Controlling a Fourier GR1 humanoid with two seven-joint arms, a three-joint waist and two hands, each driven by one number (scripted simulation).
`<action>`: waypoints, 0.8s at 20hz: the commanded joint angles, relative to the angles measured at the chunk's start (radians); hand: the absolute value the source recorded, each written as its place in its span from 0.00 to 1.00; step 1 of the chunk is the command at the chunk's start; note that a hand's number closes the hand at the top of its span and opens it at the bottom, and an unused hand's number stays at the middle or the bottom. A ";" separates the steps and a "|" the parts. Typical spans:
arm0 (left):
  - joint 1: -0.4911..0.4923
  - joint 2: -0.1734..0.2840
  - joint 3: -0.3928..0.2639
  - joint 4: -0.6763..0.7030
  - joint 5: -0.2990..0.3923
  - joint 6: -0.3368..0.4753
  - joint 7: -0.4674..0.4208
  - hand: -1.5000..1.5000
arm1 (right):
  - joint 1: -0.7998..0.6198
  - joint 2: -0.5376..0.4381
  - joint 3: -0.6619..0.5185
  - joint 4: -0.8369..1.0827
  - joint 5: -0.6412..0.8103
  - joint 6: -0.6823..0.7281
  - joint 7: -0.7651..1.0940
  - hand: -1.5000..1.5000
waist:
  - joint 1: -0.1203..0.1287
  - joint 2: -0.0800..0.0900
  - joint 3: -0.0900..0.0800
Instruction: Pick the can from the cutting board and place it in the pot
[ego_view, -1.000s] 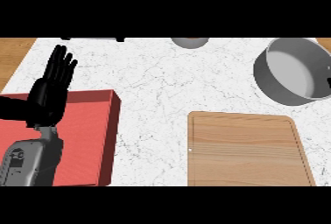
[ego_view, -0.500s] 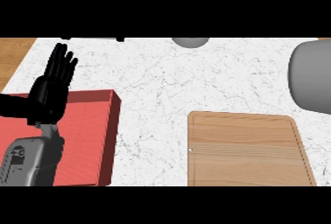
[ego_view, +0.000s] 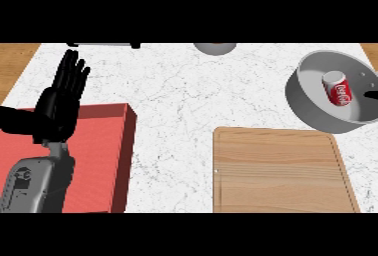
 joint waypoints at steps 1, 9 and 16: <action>-0.032 -0.015 0.003 0.024 -0.012 0.026 -0.014 0.50 | -0.023 -0.076 -0.080 0.035 -0.085 0.109 0.057 0.00 | -0.006 0.003 0.000; 0.004 -0.006 -0.007 -0.035 -0.004 0.010 0.017 0.50 | 0.084 -0.173 -0.179 0.036 -0.188 0.184 -0.005 0.00 | 0.009 0.009 0.004; 0.004 0.002 0.011 0.003 0.017 -0.016 -0.014 0.50 | 0.146 -0.237 -0.216 0.033 -0.226 0.250 -0.022 0.00 | 0.013 0.016 0.007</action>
